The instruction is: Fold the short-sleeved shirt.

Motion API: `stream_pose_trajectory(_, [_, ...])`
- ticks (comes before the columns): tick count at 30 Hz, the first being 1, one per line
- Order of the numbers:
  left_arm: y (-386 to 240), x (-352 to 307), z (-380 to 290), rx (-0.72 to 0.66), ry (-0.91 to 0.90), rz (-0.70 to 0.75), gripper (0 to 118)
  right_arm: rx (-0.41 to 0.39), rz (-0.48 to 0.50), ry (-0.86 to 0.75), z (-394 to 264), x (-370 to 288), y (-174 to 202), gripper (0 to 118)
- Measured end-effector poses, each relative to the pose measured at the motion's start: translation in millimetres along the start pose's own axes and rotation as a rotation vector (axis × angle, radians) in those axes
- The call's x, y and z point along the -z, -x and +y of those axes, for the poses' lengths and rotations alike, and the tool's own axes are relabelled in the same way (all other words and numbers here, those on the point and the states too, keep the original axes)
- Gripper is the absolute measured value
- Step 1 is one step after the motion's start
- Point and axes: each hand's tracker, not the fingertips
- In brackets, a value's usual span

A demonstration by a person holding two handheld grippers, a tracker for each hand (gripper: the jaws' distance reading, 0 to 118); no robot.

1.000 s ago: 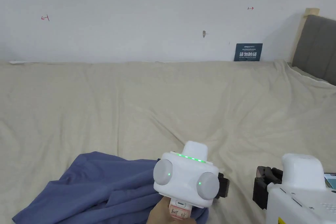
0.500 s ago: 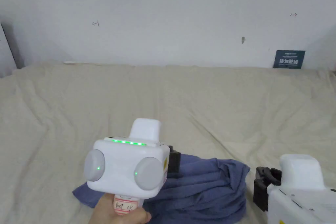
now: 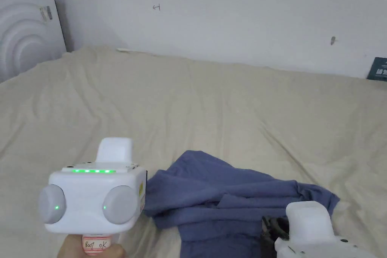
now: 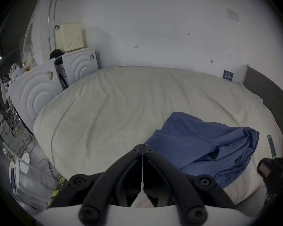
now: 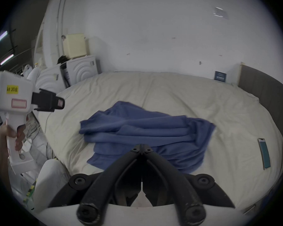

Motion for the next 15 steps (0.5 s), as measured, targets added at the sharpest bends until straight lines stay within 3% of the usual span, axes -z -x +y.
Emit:
stream_pose_trajectory(4, [8.3,6.4,-3.5,-0.029,0.018,0.005,1,0.004,0.132,0.033,-5.7,16.7,20.1,0])
stream_pose_trajectory(7, [15.3,9.5,-4.4,-0.038,0.022,0.016,1,-0.084,0.226,0.103,-10.5,35.6,41.3,3])
stream_pose_trajectory(8, [16.5,9.3,-4.6,-0.043,0.025,0.018,1,-0.123,0.247,0.134,-13.4,43.6,49.4,20])
stream_pose_trajectory(9, [19.3,10.2,-4.7,-0.049,0.028,0.017,1,-0.155,0.262,0.158,-16.9,51.3,56.5,61])
stream_pose_trajectory(10, [23.2,11.7,-4.7,-0.060,0.030,0.015,1,-0.173,0.272,0.177,-21.9,59.8,63.7,84])
stream_pose_trajectory(11, [26.8,12.9,-4.8,-0.072,0.035,0.014,1,-0.172,0.277,0.172,-27.2,67.4,70.6,90])
stream_pose_trajectory(15, [37.7,17.0,-4.9,-0.087,0.045,0.016,1,-0.215,0.229,0.239,-38.3,95.8,83.7,90])
